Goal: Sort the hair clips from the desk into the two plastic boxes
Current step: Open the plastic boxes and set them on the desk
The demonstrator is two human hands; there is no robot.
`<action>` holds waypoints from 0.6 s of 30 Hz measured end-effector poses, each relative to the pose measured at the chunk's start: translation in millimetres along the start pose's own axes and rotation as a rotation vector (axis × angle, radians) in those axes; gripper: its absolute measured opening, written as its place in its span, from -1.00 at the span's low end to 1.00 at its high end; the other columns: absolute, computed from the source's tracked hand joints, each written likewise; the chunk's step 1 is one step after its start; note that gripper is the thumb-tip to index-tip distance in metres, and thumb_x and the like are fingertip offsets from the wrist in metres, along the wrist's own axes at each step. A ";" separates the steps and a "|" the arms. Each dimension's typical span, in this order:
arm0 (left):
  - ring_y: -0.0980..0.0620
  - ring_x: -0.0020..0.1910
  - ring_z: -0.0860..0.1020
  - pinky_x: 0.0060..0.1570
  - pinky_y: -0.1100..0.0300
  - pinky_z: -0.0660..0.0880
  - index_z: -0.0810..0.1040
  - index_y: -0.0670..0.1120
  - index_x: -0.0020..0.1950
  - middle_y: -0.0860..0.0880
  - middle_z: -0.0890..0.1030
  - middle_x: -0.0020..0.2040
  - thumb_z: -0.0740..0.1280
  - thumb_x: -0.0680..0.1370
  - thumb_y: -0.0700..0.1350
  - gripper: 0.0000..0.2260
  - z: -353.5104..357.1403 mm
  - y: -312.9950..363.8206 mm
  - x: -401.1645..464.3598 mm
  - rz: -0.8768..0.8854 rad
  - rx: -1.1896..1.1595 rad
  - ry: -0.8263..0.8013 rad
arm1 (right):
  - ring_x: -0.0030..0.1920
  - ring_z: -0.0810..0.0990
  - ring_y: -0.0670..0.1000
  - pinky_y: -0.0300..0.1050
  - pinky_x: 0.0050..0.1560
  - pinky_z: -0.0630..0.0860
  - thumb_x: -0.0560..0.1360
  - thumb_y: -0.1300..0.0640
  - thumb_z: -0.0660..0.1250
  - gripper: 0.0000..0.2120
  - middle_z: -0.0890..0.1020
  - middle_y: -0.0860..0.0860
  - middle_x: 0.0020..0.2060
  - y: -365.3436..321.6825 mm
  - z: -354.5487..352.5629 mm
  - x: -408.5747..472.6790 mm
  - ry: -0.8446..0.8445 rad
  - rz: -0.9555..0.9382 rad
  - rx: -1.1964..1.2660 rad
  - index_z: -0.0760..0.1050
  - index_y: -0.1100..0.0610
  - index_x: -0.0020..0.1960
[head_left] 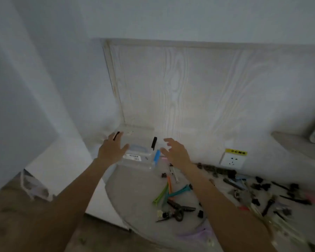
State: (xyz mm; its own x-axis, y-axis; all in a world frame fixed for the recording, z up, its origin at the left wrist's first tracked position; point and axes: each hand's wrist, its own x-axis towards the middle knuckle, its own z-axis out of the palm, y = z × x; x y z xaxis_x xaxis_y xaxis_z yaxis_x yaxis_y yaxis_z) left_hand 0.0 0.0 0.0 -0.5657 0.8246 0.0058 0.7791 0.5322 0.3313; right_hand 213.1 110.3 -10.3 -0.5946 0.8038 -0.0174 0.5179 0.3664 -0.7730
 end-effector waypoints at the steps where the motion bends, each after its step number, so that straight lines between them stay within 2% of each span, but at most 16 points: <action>1: -0.22 0.40 0.28 0.31 -0.09 0.31 0.10 0.01 0.50 -0.15 0.19 0.49 0.17 0.56 0.14 -0.44 2.3 -2.9 2.5 -0.047 -0.037 -0.015 | 0.28 0.44 0.11 0.05 0.31 0.39 0.53 -0.02 0.26 -0.51 0.41 0.12 0.34 -1.4 6.7 3.5 -0.038 0.047 0.072 0.25 0.03 0.41; 4: -0.18 0.35 0.36 0.30 -0.05 0.34 0.14 0.03 0.50 -0.13 0.33 0.44 0.20 0.56 0.09 -0.46 8.9 -9.6 11.9 -0.141 -0.213 -0.006 | 0.37 0.35 0.11 -0.02 0.35 0.34 0.54 0.00 0.27 -0.39 0.31 0.15 0.41 -7.7 22.3 14.8 -0.155 0.149 0.257 0.08 0.08 0.49; 6: -0.17 0.31 0.40 0.28 0.01 0.34 0.21 0.00 0.48 -0.12 0.39 0.40 0.27 0.54 0.00 -0.48 8.9 -9.4 17.0 -0.175 -0.288 0.031 | 0.35 0.38 0.12 -0.09 0.25 0.38 0.53 0.04 0.28 -0.35 0.33 0.14 0.40 -10.3 27.6 26.3 -0.163 0.198 0.371 0.04 0.11 0.50; 8: -0.13 0.29 0.42 0.26 0.06 0.33 0.25 -0.06 0.46 -0.12 0.43 0.37 0.35 0.50 -0.09 -0.44 4.9 -6.4 20.3 -0.204 -0.373 0.073 | 0.25 0.47 0.14 -0.04 0.21 0.46 0.52 0.03 0.29 -0.35 0.41 0.16 0.33 -11.7 29.9 34.4 -0.091 0.235 0.436 0.06 0.13 0.49; 10: -0.08 0.21 0.46 0.23 0.05 0.38 0.28 -0.10 0.44 -0.12 0.47 0.31 0.42 0.44 -0.20 -0.40 0.7 -3.0 15.8 -0.250 -0.625 0.093 | 0.10 0.55 0.12 0.06 0.16 0.52 0.53 -0.03 0.27 -0.40 0.51 0.16 0.20 -13.2 31.5 31.7 0.021 0.261 0.427 0.15 0.17 0.46; 12: -0.02 0.09 0.47 0.13 0.05 0.45 0.32 -0.08 0.42 -0.08 0.50 0.21 0.46 0.40 -0.24 -0.37 -8.2 0.6 5.9 -0.207 -0.777 0.134 | -0.14 0.59 0.04 -0.01 -0.05 0.60 0.54 -0.02 0.25 -0.52 0.56 0.10 0.01 -14.5 25.7 21.9 0.156 0.218 0.430 0.29 0.18 0.37; 14: 0.00 0.01 0.51 0.01 0.10 0.47 0.41 -0.05 0.34 -0.01 0.53 0.11 0.46 0.43 -0.12 -0.49 -15.2 4.3 -4.1 -0.148 -0.769 0.152 | -0.29 0.55 -0.07 -0.17 -0.29 0.58 0.55 0.04 0.24 -0.66 0.57 0.04 -0.12 -13.6 13.1 10.2 0.250 0.126 0.420 0.39 0.17 0.27; 15: -0.01 -0.02 0.53 -0.03 0.11 0.48 0.46 -0.04 0.28 0.00 0.55 0.08 0.42 0.46 -0.04 -0.59 -17.2 5.6 -10.0 -0.138 -0.736 0.162 | -0.31 0.55 -0.07 -0.20 -0.32 0.55 0.56 0.07 0.23 -0.71 0.58 0.04 -0.14 -13.0 9.6 4.0 0.264 0.103 0.391 0.42 0.16 0.24; 18: -0.03 -0.09 0.54 -0.10 0.14 0.43 0.51 -0.08 0.13 -0.02 0.57 -0.01 0.28 0.55 0.02 -0.76 -9.0 7.6 -28.3 -0.080 -0.597 0.212 | -0.25 0.55 0.01 -0.18 -0.23 0.48 0.58 0.12 0.19 -0.73 0.61 0.10 -0.13 -8.0 7.4 -15.1 0.239 0.059 0.187 0.45 0.22 0.22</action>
State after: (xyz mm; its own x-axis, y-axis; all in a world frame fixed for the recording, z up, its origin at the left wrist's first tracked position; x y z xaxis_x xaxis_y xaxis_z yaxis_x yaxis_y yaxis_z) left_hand 19.5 -21.1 10.9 -0.7043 0.6987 0.1254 0.4825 0.3416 0.8065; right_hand 213.4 91.8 -8.6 -0.3938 0.9168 0.0668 0.4123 0.2411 -0.8786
